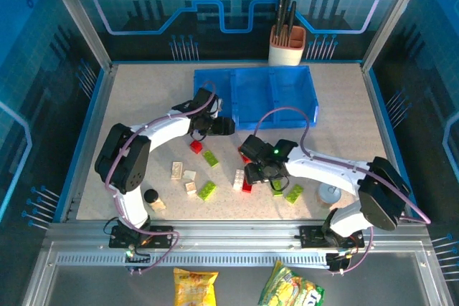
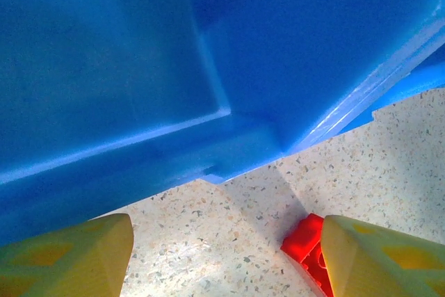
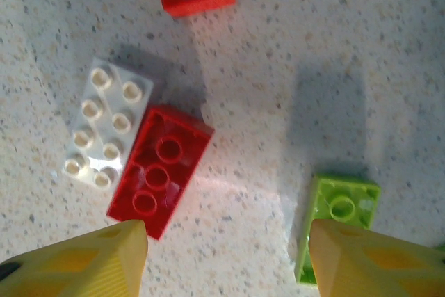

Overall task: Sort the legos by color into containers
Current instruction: Move the container to the top-center of the table, then pick up the lego from the center of the table.

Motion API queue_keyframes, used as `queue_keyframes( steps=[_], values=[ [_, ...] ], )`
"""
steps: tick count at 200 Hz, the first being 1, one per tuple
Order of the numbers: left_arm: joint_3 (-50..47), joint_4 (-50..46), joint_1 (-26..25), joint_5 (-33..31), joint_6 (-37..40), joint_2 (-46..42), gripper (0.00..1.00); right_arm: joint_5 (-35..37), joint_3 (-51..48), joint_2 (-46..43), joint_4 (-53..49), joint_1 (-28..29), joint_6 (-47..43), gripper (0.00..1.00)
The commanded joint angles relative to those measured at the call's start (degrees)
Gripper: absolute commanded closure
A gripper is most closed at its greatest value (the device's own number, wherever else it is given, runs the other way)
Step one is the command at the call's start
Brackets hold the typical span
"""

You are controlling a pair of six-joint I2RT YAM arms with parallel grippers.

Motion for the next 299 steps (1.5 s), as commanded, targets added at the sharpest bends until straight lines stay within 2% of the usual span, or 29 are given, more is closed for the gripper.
queue_keyframes(
  steps=[1, 54, 98, 162, 217, 299],
  values=[
    [2.39, -1.72, 0.23, -0.98, 1.87, 0.82, 0.27, 1.81, 2.69, 2.5, 3.5, 0.12, -3.09, 0.36],
    [1.8, -1.58, 0.32, 4.63, 0.37, -2.74, 0.27, 0.28, 8.57, 10.11, 5.75, -3.22, -10.82, 0.41],
    [-1.53, -2.95, 0.99, 4.59, -0.86, -9.39, 0.26, -0.86, 12.28, 15.87, 7.05, -5.53, -14.94, 0.43],
    [-8.76, -4.92, 7.08, 4.85, -1.35, -20.74, 0.26, 1.15, 16.74, 22.79, 5.26, -6.08, -17.88, 0.47],
    [-13.55, -5.71, 10.2, 4.19, -0.68, -26.11, 0.26, 1.75, 17.94, 23.51, 3.92, -6.14, -18.48, 0.49],
    [-14.2, -6.07, 11.08, 3.64, -0.67, -27.84, 0.26, 1.51, 19.93, 21.24, 1.24, -7.71, -21.79, 0.48]
  ],
)
